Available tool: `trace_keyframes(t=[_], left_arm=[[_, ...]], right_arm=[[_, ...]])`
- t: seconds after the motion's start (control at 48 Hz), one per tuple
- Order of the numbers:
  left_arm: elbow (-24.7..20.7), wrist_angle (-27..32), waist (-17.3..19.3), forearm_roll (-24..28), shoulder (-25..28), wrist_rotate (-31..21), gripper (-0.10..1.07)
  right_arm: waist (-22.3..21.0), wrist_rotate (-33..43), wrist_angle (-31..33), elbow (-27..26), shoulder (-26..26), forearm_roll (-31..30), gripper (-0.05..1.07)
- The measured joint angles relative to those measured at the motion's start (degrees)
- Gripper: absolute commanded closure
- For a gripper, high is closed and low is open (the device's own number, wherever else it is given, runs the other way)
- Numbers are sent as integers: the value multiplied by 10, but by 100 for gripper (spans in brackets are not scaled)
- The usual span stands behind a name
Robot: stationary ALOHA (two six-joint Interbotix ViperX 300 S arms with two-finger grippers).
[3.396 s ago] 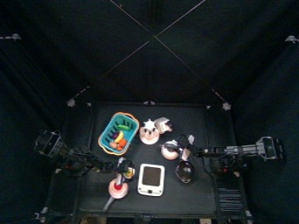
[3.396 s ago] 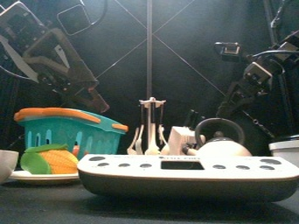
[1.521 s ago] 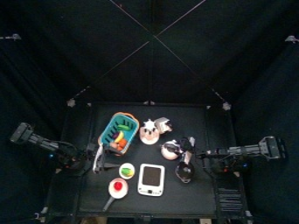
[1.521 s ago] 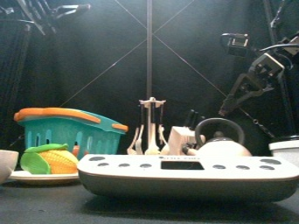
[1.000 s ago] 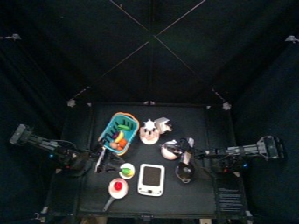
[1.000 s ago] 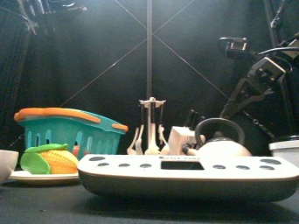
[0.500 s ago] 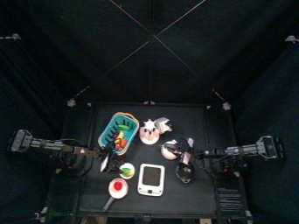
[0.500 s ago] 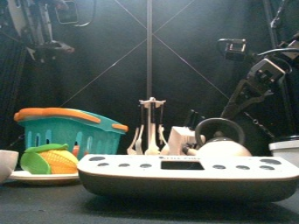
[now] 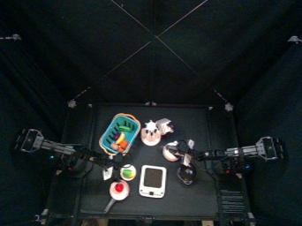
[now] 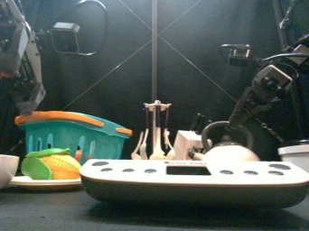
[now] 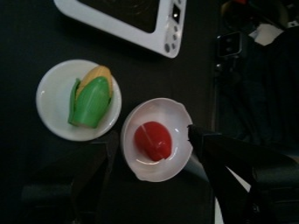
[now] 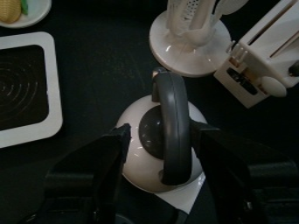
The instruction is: Grab pan
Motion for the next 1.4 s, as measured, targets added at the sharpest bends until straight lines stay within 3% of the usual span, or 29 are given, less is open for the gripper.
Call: trace_keyframes(t=[0.188,0.354,0.667,1.104,1.396], left_arm=[[7,-1,-14,22,65,-59,0],[7,-1,-15,35,117,-66,0],[3,-15,-39,6,138,-67,3],[2,-11,-33,0,150,-67,47],[-21,44,-6,40,112,-68,49]], right_arm=[[-1,-1,-3,-6,12,0,14],[0,0,-8,-12,25,0,14],[-1,-1,-10,-12,33,0,14],[-1,-1,-9,-14,33,-1,14],[-2,-1,-10,-14,33,-2,14]])
